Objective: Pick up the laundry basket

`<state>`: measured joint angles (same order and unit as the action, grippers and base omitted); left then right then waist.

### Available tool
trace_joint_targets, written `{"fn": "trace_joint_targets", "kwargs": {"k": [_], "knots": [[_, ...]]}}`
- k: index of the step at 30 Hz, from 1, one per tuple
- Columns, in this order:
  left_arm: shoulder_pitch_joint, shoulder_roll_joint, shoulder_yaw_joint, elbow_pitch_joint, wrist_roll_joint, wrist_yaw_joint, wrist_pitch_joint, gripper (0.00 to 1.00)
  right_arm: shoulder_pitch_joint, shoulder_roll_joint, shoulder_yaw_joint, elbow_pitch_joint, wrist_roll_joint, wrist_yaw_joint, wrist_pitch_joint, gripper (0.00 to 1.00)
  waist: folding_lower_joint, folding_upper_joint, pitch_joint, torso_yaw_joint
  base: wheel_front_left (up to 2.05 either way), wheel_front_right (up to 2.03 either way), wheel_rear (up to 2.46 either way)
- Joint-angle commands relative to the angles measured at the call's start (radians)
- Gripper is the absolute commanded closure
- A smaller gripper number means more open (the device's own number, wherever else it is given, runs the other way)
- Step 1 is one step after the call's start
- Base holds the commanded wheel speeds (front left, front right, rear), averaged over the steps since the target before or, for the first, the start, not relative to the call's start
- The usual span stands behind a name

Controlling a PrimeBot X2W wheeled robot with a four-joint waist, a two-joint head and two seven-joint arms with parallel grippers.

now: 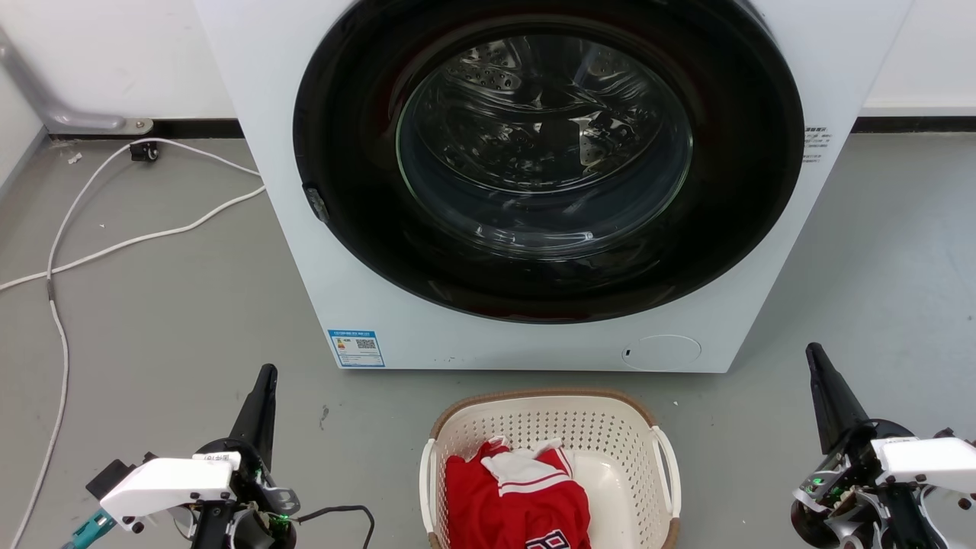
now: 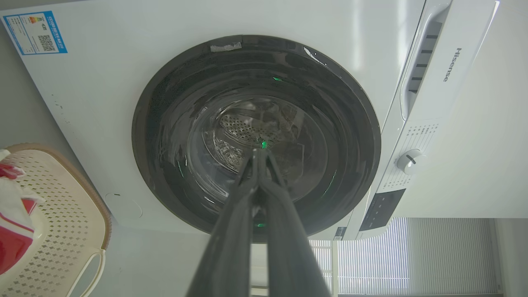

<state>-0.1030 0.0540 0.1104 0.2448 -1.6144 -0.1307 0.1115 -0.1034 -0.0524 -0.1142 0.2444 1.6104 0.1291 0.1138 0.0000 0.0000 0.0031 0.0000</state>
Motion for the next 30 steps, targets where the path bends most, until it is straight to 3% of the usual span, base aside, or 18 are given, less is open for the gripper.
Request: {"fn": "trace_joint_targets", "kwargs": {"k": [1,23,24,30], "knots": [[-0.011,0.0,0.004,0.001,0.005,0.0,0.002,1.0,-0.011,0.002,-0.001,0.001,-0.003,0.003,0.001,1.0,0.0,0.0,0.0,0.0,0.0,0.0,0.0],[-0.011,-0.001,0.005,0.001,0.006,0.0,0.003,1.0,-0.011,0.003,-0.001,0.001,-0.003,0.003,0.001,1.0,0.0,0.0,0.0,0.0,0.0,0.0,0.0],[0.0,-0.001,0.001,0.001,0.001,0.0,0.0,0.0,0.0,0.0,0.0,0.001,0.0,0.0,0.0,0.0,0.0,0.0,0.0,0.0,0.0,0.0,0.0],[0.006,-0.004,-0.025,0.011,-0.004,0.0,-0.021,0.0,0.014,0.001,0.013,0.006,-0.007,0.0,-0.019,0.0,0.0,0.0,0.001,0.0,0.0,0.0,0.0]]}}
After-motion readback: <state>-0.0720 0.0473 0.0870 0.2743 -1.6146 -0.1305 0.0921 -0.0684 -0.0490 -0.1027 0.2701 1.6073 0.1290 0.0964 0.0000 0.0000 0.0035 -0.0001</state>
